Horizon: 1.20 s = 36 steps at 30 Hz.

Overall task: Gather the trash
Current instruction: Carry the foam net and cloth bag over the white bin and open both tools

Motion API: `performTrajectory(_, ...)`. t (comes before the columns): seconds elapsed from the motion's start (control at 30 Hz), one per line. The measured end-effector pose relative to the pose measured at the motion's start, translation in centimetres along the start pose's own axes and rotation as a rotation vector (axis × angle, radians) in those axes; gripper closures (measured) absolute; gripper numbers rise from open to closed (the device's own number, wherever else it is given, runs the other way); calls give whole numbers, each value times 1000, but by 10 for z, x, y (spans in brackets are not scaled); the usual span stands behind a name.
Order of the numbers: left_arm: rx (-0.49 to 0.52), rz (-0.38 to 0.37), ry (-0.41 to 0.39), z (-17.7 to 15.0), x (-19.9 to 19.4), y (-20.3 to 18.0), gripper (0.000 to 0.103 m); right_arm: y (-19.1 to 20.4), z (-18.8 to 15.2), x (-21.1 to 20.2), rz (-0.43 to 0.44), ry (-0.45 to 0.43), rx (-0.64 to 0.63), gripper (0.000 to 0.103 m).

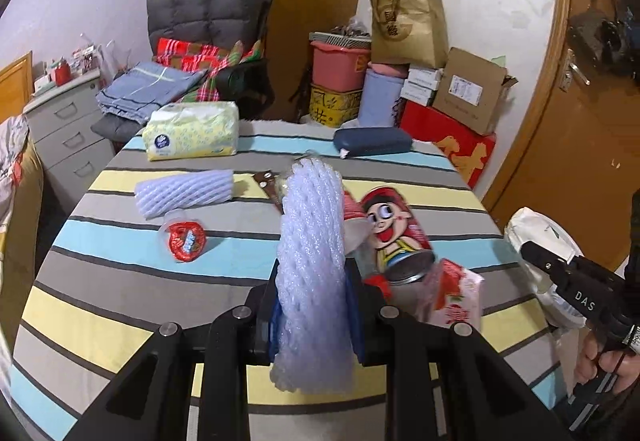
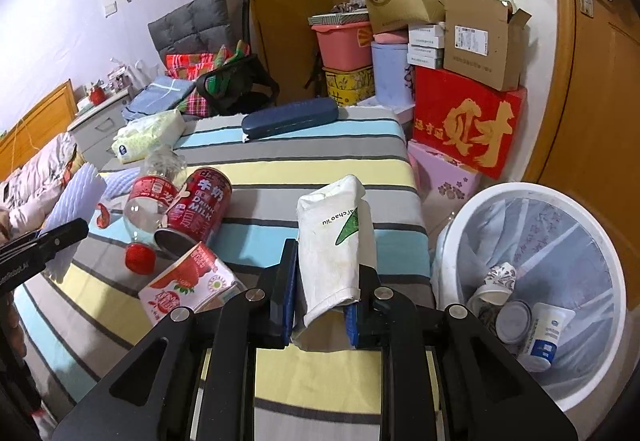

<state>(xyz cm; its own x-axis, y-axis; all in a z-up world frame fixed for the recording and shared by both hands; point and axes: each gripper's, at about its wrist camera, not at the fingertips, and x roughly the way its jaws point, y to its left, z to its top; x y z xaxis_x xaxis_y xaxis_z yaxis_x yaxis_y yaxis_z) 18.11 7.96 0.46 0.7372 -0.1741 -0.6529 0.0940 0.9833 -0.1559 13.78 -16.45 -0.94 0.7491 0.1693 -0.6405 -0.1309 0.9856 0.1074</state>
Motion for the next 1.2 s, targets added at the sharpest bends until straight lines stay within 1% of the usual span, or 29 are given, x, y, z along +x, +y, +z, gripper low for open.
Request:
performTrajectory(0.2,38,-30,-10,-1,-9,-25,76,-5,0,-16,-8,-32,5,83)
performTrajectory(0.4,93,-71,-26,-1,-16,-61,76,-20,-3,-35,-28,-66,29,83)
performTrajectory(0.77,204,-162,-40,-1,-21,-140,76,-60,-8,-67,-93,-122,82,83)
performTrajectory(0.93,236,-215,-30,-2,-18,-176,76,-82,-12,-79,-127,-139,111,83)
performTrajectory(1.13,277,-282,-13,-3,-11,-219,76,-106,-17,-87,-176,-140,143,83)
performTrajectory(1.2,285,-301,-6,-4,-8,-233,76,-113,-18,-88,-176,-135,151,83)
